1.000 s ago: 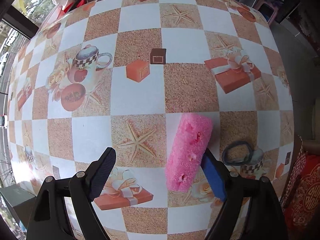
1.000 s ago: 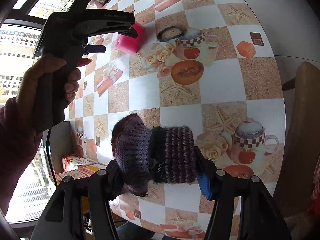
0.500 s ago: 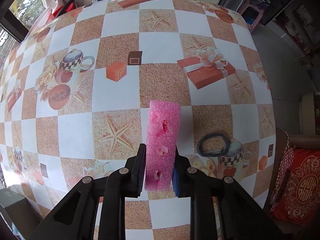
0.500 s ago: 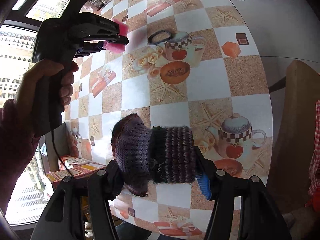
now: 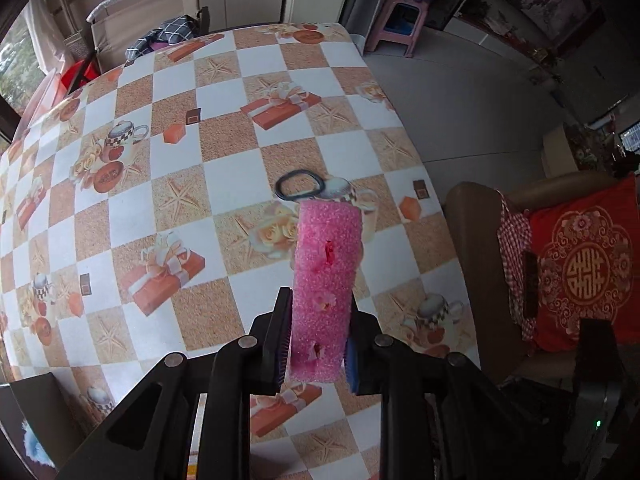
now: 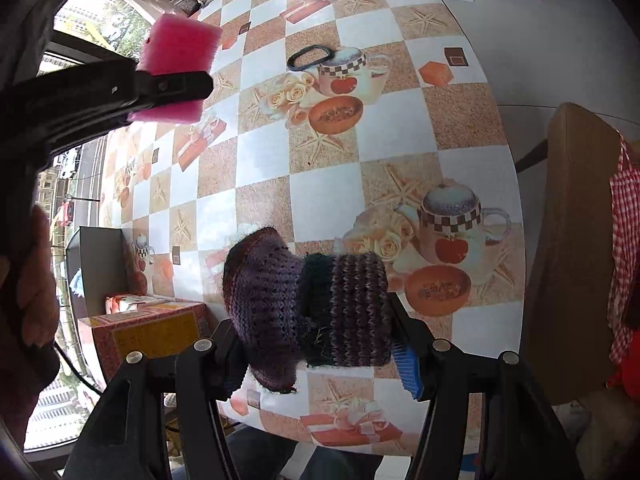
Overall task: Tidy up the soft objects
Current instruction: 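Carry the pink foam block and purple knit cup with both tools over the box, then lower both tools into the box holding the pink block and purple cup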
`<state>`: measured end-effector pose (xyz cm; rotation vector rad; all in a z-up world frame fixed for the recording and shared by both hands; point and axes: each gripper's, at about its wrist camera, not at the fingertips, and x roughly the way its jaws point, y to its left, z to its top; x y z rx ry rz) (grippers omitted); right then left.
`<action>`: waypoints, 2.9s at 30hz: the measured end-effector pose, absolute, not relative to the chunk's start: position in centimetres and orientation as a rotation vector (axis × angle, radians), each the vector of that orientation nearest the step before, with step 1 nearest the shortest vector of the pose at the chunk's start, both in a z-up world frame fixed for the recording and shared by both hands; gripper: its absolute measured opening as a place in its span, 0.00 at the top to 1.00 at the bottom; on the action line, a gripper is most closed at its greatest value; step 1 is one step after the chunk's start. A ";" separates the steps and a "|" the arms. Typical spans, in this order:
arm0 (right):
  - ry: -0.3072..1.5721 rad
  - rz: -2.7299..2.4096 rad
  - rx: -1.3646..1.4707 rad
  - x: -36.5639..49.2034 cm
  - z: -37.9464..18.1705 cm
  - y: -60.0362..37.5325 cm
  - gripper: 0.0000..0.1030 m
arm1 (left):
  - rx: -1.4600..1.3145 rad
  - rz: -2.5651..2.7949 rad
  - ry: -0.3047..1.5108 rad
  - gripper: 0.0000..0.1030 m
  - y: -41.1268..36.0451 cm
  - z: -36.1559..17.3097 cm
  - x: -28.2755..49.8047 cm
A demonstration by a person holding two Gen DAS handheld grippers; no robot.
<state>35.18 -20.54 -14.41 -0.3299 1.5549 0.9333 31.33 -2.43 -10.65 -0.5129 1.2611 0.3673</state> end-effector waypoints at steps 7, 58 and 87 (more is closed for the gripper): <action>1.559 0.852 -0.327 32.5 -14.0 -23.1 0.41 | -0.502 0.229 1.285 0.76 -7.9 -8.2 25.8; 1.412 1.343 -0.960 1.9 -8.1 -12.1 0.41 | -0.602 0.401 1.201 0.76 -6.5 -2.8 -10.9; 1.207 1.537 -0.993 -6.5 -3.3 5.0 0.41 | -0.838 1.062 1.043 0.76 6.9 -5.8 -21.1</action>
